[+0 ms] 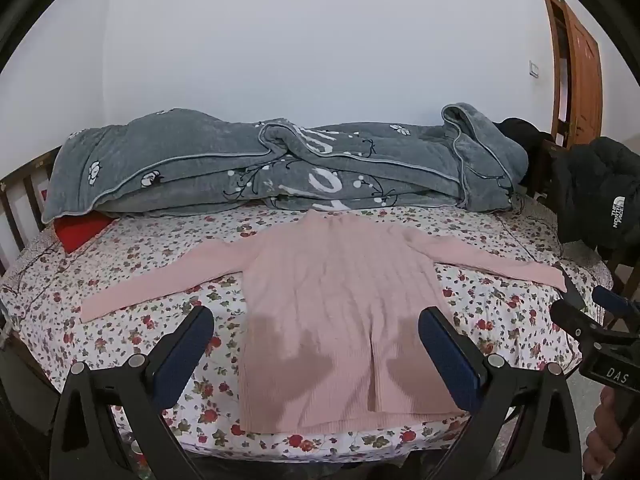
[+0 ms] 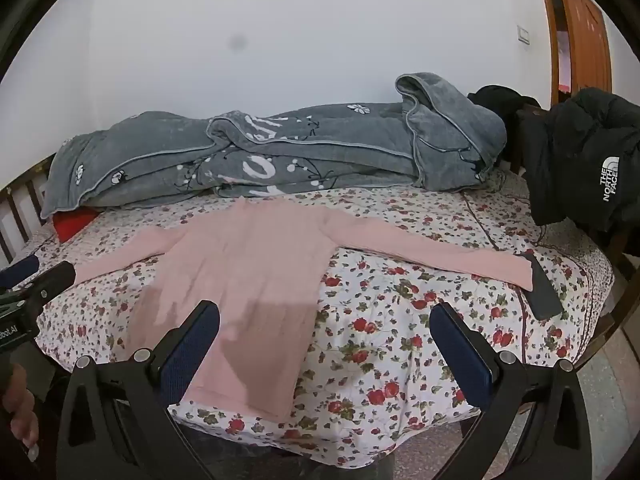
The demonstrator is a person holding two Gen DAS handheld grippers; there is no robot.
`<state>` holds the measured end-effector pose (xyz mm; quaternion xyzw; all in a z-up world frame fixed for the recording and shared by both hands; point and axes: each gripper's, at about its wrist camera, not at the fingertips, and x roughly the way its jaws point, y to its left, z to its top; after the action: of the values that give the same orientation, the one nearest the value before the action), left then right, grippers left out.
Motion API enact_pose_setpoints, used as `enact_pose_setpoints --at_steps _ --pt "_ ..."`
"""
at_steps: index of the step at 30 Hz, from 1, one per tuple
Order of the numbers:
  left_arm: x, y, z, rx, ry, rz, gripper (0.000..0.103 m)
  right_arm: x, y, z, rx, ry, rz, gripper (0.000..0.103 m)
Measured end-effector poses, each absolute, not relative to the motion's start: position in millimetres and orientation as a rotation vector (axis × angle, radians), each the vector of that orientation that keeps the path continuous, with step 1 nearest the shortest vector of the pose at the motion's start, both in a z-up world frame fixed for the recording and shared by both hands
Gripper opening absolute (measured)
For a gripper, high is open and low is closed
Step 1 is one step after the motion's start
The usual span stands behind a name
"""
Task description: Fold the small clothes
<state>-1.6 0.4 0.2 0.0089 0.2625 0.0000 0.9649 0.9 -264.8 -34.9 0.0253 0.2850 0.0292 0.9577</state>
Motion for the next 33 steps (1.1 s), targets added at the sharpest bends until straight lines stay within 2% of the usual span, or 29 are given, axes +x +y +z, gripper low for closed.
enact_pose_setpoints --at_steps 3,33 --pt "2 -1 0 0.030 0.570 0.002 0.103 1 -264 -35 0.050 0.579 0.058 0.103" --pt "-2 -2 10 0.035 0.515 -0.013 0.103 -3 -256 -24 0.051 0.579 0.061 0.103"
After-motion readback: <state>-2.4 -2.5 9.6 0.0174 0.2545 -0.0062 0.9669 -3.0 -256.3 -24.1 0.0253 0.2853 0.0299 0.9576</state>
